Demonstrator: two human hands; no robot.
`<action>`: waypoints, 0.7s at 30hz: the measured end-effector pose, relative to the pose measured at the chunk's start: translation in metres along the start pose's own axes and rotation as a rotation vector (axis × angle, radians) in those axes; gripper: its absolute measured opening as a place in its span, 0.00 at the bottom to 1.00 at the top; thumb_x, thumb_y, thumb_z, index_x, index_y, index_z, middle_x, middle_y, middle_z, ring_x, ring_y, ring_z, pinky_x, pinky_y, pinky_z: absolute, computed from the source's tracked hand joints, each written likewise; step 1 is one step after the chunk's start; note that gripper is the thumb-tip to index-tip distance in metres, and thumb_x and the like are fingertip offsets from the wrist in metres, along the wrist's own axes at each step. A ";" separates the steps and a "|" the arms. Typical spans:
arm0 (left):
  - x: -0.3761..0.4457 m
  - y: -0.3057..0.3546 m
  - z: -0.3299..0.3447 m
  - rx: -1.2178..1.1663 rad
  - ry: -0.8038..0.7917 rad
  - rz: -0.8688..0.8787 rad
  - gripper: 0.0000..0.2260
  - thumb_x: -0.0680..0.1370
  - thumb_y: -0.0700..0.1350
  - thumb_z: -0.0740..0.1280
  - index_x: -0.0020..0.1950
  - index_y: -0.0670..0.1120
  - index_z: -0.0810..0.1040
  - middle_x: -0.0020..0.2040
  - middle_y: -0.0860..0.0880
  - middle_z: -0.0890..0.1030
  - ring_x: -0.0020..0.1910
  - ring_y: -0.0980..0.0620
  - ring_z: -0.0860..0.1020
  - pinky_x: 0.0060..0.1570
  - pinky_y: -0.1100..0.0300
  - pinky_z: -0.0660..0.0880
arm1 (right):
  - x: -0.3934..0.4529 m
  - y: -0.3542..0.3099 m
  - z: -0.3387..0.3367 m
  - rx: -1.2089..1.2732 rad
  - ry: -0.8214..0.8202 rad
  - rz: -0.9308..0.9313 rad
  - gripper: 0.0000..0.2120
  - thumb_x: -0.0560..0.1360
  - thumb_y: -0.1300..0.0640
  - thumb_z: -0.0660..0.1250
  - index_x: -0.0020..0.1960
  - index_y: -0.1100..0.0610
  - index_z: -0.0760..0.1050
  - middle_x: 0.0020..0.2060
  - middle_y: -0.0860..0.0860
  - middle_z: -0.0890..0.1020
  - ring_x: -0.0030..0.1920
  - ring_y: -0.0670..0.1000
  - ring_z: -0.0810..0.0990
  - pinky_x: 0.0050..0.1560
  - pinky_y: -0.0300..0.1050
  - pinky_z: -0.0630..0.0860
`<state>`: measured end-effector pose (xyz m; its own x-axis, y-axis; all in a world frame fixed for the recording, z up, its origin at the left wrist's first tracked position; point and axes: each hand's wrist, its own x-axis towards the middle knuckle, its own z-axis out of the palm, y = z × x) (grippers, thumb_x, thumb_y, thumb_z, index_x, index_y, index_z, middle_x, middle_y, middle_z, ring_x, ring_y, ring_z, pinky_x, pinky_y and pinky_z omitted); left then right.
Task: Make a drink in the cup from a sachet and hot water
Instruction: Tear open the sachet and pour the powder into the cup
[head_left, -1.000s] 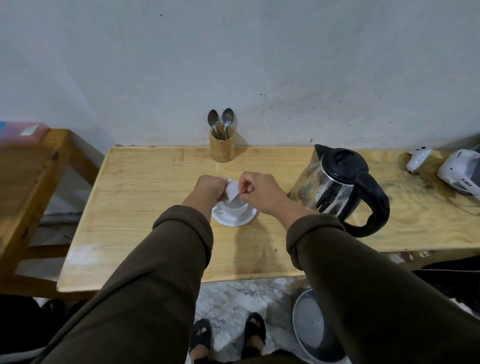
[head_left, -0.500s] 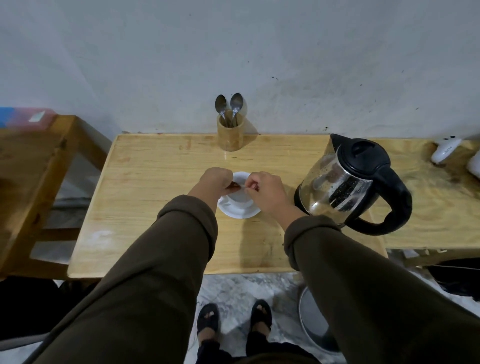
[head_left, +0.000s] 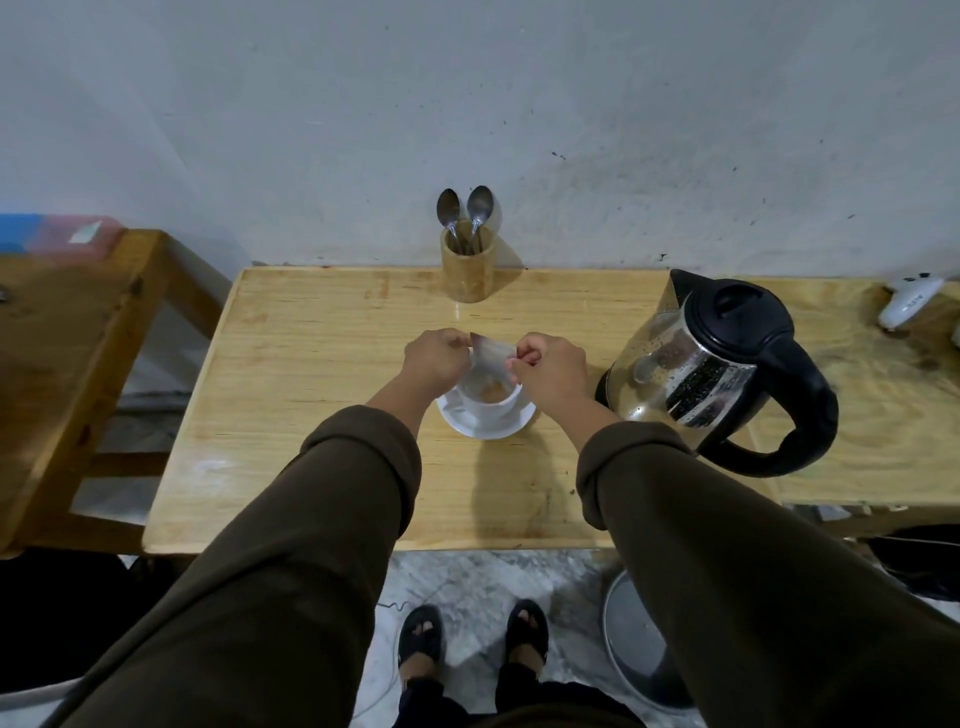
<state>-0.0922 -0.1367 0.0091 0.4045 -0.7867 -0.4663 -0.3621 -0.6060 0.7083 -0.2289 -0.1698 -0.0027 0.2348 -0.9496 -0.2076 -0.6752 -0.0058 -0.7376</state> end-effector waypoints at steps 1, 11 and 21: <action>-0.001 -0.001 0.001 0.062 0.026 0.046 0.15 0.77 0.40 0.60 0.61 0.45 0.80 0.60 0.45 0.81 0.62 0.45 0.77 0.62 0.59 0.72 | 0.000 0.000 0.000 -0.001 -0.003 -0.005 0.04 0.72 0.64 0.68 0.40 0.64 0.77 0.34 0.59 0.80 0.47 0.62 0.82 0.34 0.34 0.69; 0.005 -0.008 0.008 0.122 0.114 0.144 0.09 0.76 0.42 0.67 0.54 0.41 0.82 0.41 0.50 0.78 0.44 0.54 0.73 0.40 0.70 0.66 | 0.003 -0.007 0.003 -0.061 -0.030 -0.037 0.08 0.73 0.64 0.67 0.37 0.56 0.72 0.29 0.51 0.75 0.39 0.51 0.76 0.34 0.32 0.67; 0.007 -0.015 0.013 0.119 0.130 0.156 0.04 0.75 0.40 0.66 0.41 0.45 0.80 0.41 0.47 0.80 0.44 0.50 0.75 0.38 0.65 0.68 | 0.002 -0.007 0.003 -0.041 -0.058 -0.059 0.03 0.73 0.66 0.66 0.43 0.63 0.79 0.30 0.52 0.74 0.39 0.50 0.74 0.34 0.32 0.67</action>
<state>-0.0948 -0.1348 -0.0115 0.4379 -0.8547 -0.2787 -0.5218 -0.4942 0.6953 -0.2219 -0.1704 0.0008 0.3145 -0.9275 -0.2022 -0.6869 -0.0753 -0.7228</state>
